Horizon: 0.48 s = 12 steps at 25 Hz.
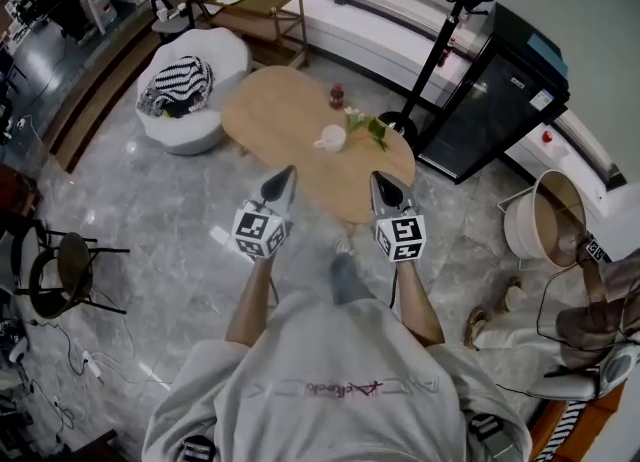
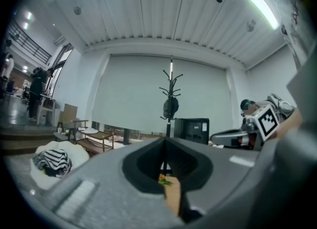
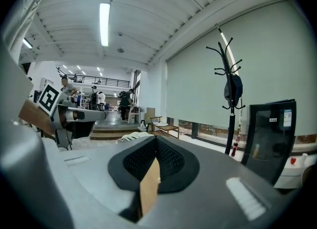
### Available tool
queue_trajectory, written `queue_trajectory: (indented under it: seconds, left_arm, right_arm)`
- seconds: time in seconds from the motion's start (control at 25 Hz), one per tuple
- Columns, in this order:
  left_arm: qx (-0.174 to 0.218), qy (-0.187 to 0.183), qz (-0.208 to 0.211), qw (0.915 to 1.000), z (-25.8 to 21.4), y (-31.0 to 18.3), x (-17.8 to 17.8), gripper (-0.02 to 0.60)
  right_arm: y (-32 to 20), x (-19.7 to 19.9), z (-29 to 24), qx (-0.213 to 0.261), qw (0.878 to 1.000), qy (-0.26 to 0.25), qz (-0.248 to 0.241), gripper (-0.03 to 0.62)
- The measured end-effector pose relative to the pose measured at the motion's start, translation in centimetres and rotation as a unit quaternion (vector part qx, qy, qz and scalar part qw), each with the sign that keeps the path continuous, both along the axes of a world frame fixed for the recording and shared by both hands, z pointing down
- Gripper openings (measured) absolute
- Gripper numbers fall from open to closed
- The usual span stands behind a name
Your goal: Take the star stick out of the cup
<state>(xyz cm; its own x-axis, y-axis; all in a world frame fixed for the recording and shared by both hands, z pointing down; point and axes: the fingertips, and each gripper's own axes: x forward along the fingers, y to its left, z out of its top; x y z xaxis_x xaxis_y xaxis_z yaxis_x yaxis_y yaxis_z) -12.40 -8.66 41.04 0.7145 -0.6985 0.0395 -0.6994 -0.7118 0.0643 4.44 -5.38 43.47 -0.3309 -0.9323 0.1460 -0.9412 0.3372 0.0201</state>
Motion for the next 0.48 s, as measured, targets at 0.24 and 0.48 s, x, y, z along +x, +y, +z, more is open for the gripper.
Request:
queue_trajectory:
  seconds: [0.24,0.48]
  left_arm:
    - [-0.008,-0.005,0.0,1.0,-0.4,-4.5,2.5,-0.002]
    - [-0.012,-0.01,-0.008,0.9998,-0.7,-8.7,4.1,-0.002]
  right_arm:
    - [-4.6,2.3,-0.2,-0.007,1.0,-0.005,-0.001,0.005]
    - [-9.2,4.1,-0.1,-0.011,1.0,-0.012,-0.008,0.005]
